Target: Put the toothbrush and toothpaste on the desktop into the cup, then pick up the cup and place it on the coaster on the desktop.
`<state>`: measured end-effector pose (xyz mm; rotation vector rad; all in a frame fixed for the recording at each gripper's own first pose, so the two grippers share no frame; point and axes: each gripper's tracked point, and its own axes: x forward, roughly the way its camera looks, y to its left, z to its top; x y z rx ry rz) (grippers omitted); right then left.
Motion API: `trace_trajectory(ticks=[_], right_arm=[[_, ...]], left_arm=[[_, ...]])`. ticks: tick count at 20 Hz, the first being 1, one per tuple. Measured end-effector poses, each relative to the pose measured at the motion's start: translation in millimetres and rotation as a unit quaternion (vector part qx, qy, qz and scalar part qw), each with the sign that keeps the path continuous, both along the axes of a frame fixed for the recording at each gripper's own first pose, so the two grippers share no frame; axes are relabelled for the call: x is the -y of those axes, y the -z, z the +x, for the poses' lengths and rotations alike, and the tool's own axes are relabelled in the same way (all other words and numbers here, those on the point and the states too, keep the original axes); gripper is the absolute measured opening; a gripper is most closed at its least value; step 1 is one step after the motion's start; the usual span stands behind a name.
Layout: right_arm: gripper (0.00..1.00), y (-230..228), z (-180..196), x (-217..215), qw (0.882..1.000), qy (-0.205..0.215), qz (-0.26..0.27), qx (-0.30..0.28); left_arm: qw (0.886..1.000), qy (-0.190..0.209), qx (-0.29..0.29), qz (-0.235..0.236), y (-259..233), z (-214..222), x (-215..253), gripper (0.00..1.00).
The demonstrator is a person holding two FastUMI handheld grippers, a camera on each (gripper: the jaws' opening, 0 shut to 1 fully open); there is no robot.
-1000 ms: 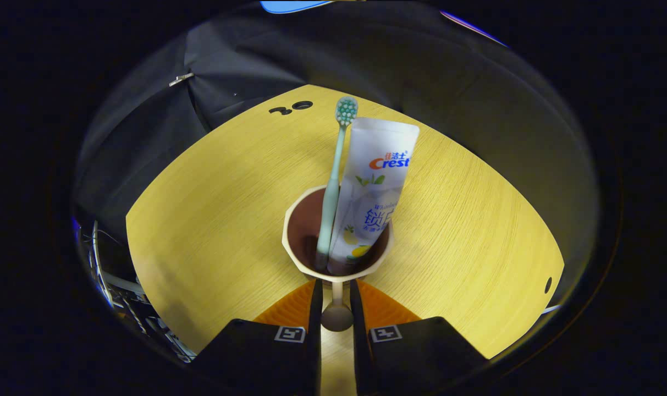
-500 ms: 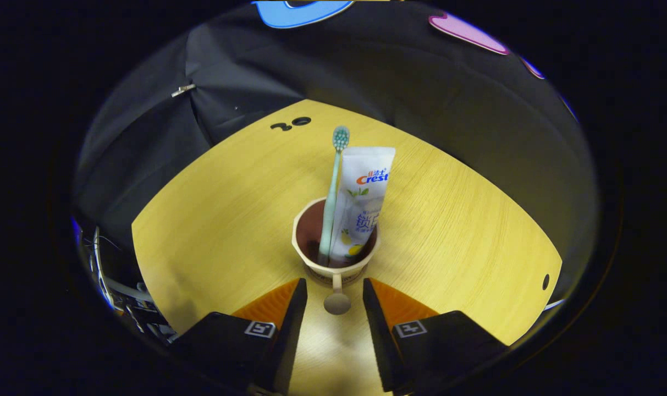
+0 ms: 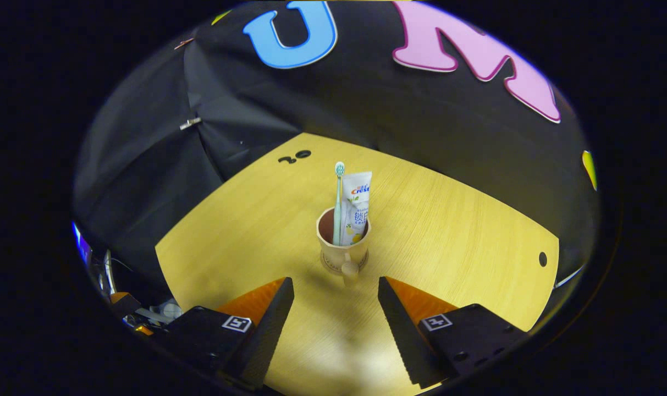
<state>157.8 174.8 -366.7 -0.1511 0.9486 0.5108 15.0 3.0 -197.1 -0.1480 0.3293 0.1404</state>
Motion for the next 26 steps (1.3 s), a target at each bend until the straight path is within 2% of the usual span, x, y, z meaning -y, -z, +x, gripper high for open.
trace_trajectory(ticks=[1,2,5,8,14,19,26], right_arm=[[0.97,-14,-2,3,1.000,0.007,0.007,0.015],[0.99,-26,-4,5,0.999,0.009,0.011,0.031],[0.99,-64,-18,18,0.997,0.021,0.019,0.078],[0.98,-107,-43,26,0.991,0.047,0.062,0.112],[0.98,-182,-63,57,0.969,0.096,0.117,0.193],[0.98,-210,-70,92,0.955,0.122,0.111,0.245],[0.98,-245,-79,108,0.937,0.132,0.107,0.305]], left_arm=[[1.000,0.003,0.010,0.010,-11,3,-1,0.86],[1.000,0.009,0.017,0.017,-20,7,0,0.88],[0.998,0.025,0.039,0.052,-48,15,3,0.89],[0.993,0.041,0.069,0.087,-82,26,9,0.90],[0.983,0.075,0.126,0.108,-136,41,45,0.93],[0.979,0.098,0.146,0.107,-156,45,74,0.93],[0.975,0.105,0.162,0.113,-168,50,93,0.93]])
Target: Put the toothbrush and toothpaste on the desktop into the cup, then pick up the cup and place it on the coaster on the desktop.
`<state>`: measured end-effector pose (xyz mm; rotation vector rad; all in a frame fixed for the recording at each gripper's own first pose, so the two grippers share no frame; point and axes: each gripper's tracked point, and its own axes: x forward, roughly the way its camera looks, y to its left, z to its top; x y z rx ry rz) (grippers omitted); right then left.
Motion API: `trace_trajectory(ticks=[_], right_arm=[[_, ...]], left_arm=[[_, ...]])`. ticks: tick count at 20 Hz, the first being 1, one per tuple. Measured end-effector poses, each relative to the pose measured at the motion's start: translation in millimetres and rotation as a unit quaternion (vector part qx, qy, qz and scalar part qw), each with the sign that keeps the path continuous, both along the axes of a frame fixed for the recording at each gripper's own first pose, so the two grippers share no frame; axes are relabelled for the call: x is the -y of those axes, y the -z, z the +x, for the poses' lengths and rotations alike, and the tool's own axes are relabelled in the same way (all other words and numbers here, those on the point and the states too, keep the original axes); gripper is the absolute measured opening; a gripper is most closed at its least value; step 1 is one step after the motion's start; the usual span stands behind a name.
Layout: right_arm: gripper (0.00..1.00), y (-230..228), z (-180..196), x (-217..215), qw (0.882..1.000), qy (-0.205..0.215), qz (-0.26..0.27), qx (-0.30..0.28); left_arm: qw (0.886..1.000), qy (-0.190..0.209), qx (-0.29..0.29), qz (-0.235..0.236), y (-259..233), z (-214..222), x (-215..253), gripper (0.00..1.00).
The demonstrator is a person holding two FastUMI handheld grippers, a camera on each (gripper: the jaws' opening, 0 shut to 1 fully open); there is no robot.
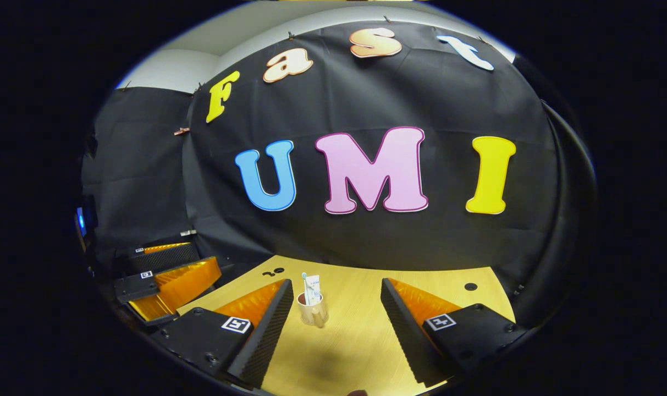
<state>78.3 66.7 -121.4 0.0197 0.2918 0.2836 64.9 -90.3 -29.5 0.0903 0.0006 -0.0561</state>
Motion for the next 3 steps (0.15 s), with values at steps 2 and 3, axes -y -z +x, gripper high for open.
trace_trajectory(ticks=[2,3], right_arm=[[0.98,-5.2,-1.2,3.3,1.000,0.002,-0.002,0.010],[0.98,-5.0,-2.3,3.5,1.000,0.002,-0.005,0.011]], left_arm=[[1.000,0.001,0.001,0.002,-0.9,-0.3,5.5,0.93],[1.000,0.002,0.001,0.001,-0.5,0.4,7.6,0.93]])
